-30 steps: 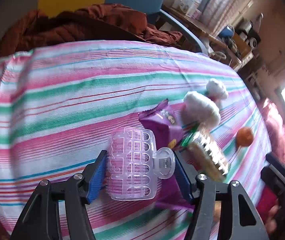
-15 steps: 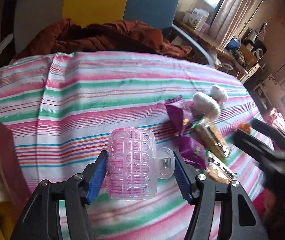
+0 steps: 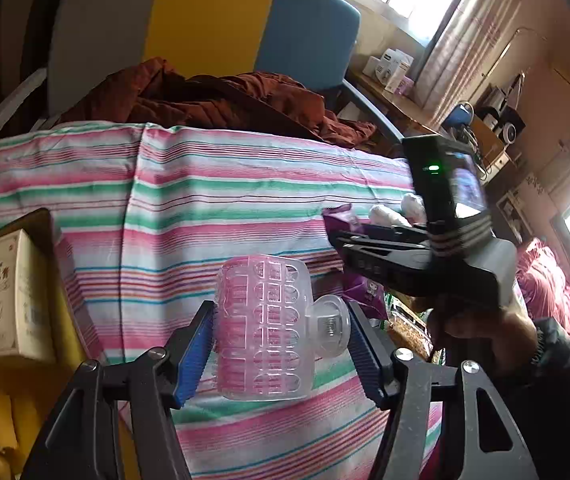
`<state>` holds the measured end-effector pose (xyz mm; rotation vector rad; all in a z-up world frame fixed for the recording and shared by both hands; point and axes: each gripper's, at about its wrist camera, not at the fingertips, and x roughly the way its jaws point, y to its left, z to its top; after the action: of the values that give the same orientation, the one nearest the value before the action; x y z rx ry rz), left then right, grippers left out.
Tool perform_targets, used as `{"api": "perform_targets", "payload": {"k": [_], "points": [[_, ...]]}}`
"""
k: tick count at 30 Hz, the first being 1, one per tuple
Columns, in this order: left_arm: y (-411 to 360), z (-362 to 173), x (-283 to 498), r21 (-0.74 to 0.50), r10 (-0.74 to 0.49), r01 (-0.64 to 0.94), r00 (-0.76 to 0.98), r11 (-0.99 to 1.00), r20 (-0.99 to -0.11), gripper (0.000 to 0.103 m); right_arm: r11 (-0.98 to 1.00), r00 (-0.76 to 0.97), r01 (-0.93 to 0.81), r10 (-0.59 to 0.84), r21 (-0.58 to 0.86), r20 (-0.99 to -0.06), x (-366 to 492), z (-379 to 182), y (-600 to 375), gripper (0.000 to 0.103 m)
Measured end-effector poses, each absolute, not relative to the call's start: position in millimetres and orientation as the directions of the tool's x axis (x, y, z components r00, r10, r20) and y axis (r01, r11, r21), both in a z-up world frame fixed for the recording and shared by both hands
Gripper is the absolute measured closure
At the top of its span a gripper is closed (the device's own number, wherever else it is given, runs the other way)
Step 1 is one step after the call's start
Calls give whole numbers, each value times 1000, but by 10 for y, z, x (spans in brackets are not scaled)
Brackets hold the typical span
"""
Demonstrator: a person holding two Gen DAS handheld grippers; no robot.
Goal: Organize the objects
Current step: 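Grasp the clear pink hair roller with the left gripper while the right grasps a purple snack packet, then lower the pink roller and purple packet into the gold tray and open both grippers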
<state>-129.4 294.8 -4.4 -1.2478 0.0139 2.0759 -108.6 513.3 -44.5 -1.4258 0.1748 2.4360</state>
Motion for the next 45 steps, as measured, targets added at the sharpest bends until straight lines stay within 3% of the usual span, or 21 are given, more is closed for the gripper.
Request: {"api": "perform_targets", "payload": {"k": [7, 18, 32, 45], "points": [[2709, 73, -1187, -344, 570, -551, -313, -760, -759, 39, -960, -549, -279, 186, -31, -815, -964, -59, 4725, 66], [1749, 392, -1118, -340, 536, -451, -440, -826, -720, 39, -995, -641, -97, 41, 27, -766, -949, 287, 3599, 66], [98, 374, -1394, -290, 353, -203, -592, -935, -725, 39, -991, -619, 113, -132, 78, -775, -1332, 279, 2236, 66], [-202, 132, -1825, -301, 339, -164, -577, -939, -743, 39, -987, -572, 147, -134, 60, -809, -1823, 164, 1796, 66]]}}
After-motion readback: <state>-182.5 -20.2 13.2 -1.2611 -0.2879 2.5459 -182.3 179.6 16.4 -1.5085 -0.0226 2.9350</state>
